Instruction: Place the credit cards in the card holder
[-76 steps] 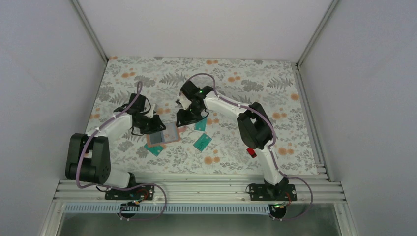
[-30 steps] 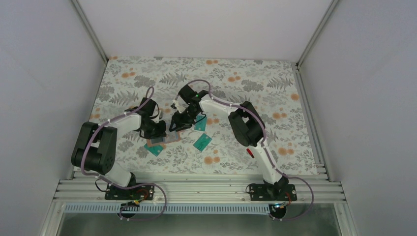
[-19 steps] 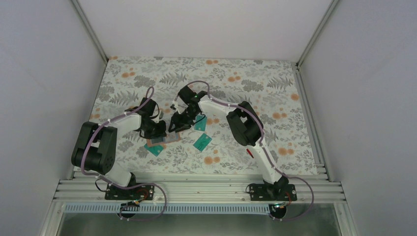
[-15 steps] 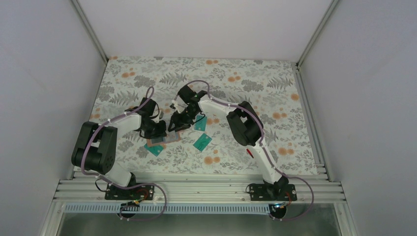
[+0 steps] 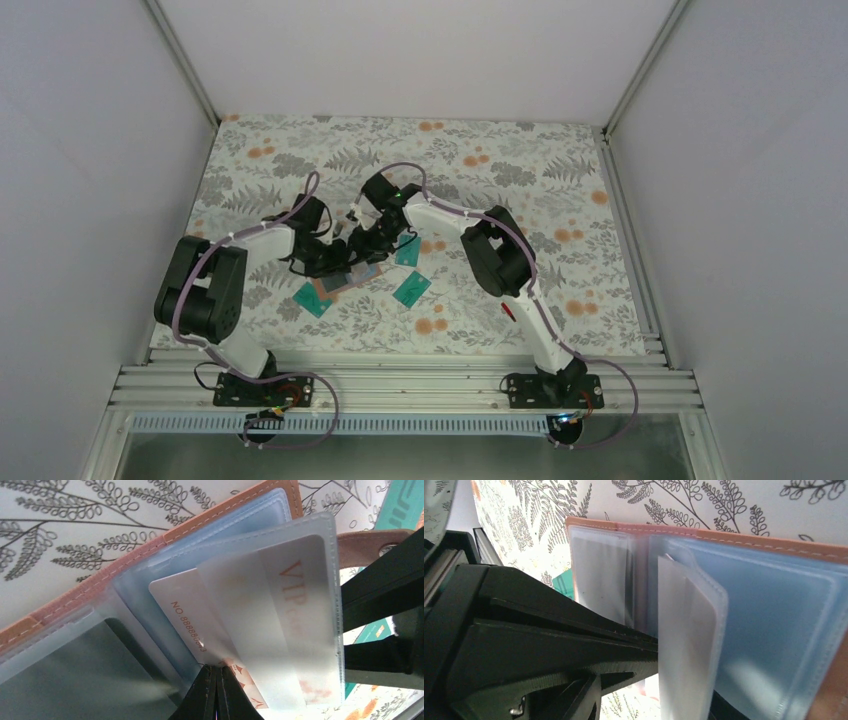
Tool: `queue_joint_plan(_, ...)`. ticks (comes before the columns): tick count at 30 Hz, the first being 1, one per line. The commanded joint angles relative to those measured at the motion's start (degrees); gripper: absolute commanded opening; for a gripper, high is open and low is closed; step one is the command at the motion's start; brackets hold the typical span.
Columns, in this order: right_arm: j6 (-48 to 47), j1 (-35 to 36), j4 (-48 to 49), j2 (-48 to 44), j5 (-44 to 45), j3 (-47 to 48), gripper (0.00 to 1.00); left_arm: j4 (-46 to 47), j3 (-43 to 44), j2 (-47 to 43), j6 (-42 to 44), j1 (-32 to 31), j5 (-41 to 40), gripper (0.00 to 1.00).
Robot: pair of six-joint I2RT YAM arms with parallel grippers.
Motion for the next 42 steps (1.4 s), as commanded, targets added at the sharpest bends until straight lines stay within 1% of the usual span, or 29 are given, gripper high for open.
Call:
queue_joint_plan(1, 0.3, 0.3, -0.5, -1.8, 0.0, 2.2, 0.39, 0.7, 2.0, 0.4, -1.1, -0.7, 2.3, 0.02)
queue_joint_plan(13, 1.2, 0.4, -2.2, -2.5, -0.9, 3.8, 0.4, -8.3, 4.1, -7.4, -1.5, -0.3, -5.5, 0.03)
queue_joint_plan(23, 1.5, 2.3, -2.9, -1.7, -2.4, 5.7, 0.42, -12.3, 2.3, -14.5, -3.2, 0.6, -7.8, 0.03)
queue_joint_plan(29, 1.7, 4.0, -3.7, -0.6, -3.0, 7.9, 0.44, -14.7, 2.9, -18.1, -4.2, 0.9, -9.3, 0.03)
queue_joint_plan(37, 2.0, 6.0, -4.1, 1.9, -4.5, 10.6, 0.47, -20.2, 4.3, -24.0, -5.0, 1.3, -13.7, 0.04)
queue_joint_plan(42, 2.3, 6.9, -4.0, 3.2, -5.5, 11.5, 0.49, -22.4, 4.0, -27.5, -6.4, 1.4, -14.2, 0.03)
